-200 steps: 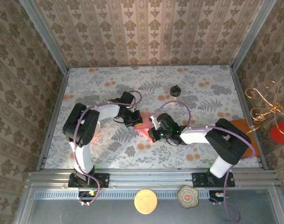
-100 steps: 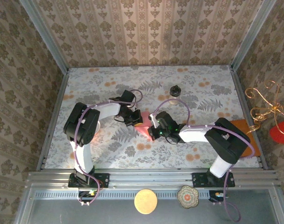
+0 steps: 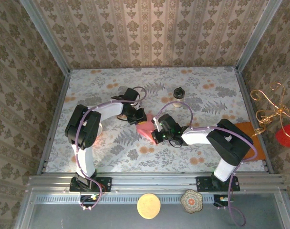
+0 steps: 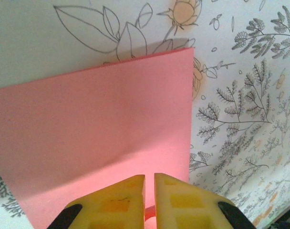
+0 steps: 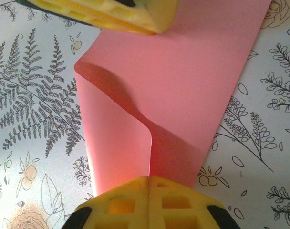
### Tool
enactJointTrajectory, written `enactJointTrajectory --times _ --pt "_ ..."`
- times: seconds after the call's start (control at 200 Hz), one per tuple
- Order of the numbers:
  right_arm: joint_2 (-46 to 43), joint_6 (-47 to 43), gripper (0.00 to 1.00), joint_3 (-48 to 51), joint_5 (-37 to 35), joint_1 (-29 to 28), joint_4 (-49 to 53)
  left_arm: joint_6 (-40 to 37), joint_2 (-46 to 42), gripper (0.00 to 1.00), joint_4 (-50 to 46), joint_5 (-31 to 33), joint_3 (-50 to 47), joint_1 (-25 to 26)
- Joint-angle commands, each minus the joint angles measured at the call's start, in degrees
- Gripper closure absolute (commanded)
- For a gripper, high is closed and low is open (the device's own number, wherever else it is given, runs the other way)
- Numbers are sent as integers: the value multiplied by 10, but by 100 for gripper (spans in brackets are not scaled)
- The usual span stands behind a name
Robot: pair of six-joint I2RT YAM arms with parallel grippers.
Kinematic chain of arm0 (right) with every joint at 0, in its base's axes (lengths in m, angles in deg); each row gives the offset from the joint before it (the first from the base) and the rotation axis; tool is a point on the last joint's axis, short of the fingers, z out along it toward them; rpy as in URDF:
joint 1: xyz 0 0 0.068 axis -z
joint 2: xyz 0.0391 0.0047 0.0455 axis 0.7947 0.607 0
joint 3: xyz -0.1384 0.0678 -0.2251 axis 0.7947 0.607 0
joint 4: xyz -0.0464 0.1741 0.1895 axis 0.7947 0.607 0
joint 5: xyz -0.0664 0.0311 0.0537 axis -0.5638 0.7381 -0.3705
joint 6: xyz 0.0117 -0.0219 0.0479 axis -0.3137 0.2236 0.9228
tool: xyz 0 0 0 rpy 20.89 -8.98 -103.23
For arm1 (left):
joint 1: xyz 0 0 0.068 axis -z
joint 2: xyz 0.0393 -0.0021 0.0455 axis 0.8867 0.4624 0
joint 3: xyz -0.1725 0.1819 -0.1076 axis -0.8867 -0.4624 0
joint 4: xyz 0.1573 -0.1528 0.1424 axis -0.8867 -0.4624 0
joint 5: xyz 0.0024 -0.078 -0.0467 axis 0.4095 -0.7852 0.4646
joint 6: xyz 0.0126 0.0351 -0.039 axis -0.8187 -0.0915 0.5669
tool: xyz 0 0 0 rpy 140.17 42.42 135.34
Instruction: Fold a paper plane with a square sheet of paper (pick it up from the middle)
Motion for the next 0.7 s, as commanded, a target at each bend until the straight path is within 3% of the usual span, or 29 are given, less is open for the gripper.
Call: enactJointTrajectory --times 0.0,0.695 --pt "5 -7 100 -12 7 3 9 -17 26 86 -29 19 15 -3" --pt "27 -6 100 -34 35 17 9 -37 57 92 -59 27 23 3"
